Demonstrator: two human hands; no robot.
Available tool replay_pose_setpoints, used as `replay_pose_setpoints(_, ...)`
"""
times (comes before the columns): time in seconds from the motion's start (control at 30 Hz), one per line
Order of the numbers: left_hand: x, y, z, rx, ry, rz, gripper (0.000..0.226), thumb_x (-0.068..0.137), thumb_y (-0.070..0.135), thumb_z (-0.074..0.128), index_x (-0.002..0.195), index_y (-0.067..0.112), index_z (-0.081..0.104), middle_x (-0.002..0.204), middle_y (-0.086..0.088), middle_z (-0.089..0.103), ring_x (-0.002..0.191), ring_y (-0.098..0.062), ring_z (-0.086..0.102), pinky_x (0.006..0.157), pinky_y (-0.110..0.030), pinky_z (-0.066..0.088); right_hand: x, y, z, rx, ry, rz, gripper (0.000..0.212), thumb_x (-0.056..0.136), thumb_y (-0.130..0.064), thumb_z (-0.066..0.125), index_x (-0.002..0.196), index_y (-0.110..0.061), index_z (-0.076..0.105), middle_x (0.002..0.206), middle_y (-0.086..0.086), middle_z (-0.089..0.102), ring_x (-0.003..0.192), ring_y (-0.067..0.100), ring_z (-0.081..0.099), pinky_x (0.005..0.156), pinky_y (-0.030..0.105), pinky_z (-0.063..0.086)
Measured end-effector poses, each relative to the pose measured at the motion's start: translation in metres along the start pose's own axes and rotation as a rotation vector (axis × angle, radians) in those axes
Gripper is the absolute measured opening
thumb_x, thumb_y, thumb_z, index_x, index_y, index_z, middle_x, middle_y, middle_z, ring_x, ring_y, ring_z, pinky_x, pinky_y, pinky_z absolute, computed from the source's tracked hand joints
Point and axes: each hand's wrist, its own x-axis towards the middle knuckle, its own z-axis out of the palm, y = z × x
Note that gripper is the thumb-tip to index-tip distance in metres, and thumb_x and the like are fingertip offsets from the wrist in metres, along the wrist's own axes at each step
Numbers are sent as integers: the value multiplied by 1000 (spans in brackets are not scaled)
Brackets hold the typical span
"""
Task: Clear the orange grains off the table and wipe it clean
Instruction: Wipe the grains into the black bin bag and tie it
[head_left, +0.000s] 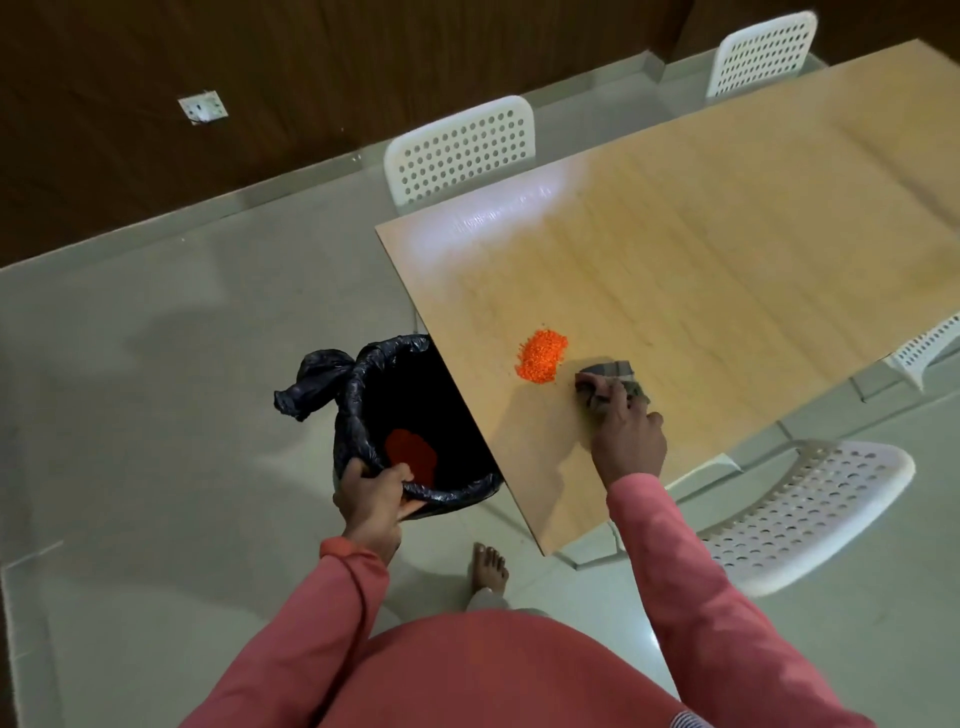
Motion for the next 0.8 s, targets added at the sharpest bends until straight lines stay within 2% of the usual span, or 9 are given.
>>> replay_pose_setpoints(0.17,-9,3,4,15,17,21,30,74,-11,64,101,-3,52,110,-19,56,94,-41,61,54,-36,59,61,-16,-17,129,20,-65,54,100,-13,41,153,-19,33,143,23,46,111,47,55,89,46,45)
replay_pose_setpoints(0.27,-11,5,5,30,19,23,27,77,-10,65,100,-4,51,108,-20,57,94,-40,62,53,-34,59,94,-39,-25,55,-28,-154,52,102,-15,39,153,-25,35,143,20,47,113,46,56,93,45,45)
replay_pose_setpoints(0.37,-13,8,5,25,17,26,26,79,-9,65,99,-5,50,100,-17,57,90,-39,62,58,-37,59,113,-62,-28,-80,-96,-299,54,98,-12,43,147,-34,42,135,13,53,113,38,58,93,42,46)
replay_pose_setpoints(0.5,-15,10,5,13,12,37,24,80,-10,64,90,2,46,91,-14,55,84,-36,61,59,-37,58,111,-72,-24,-208,-123,-481,62,98,-10,44,147,-47,39,126,9,57,109,32,59,84,40,48)
replay_pose_setpoints(0.7,-18,9,7,14,21,47,23,80,-9,64,86,2,44,97,-19,56,86,-38,62,61,-39,59,88,-97,-12,-260,-90,-648,54,103,-15,38,148,-44,38,122,10,59,109,31,57,81,38,45)
replay_pose_setpoints(0.8,-21,10,7,0,18,57,21,79,-10,63,90,-1,48,88,-15,55,80,-36,62,54,-36,58,66,-115,-4,-263,-67,-676,55,102,-12,40,149,-41,39,121,11,60,106,32,59,83,40,49)
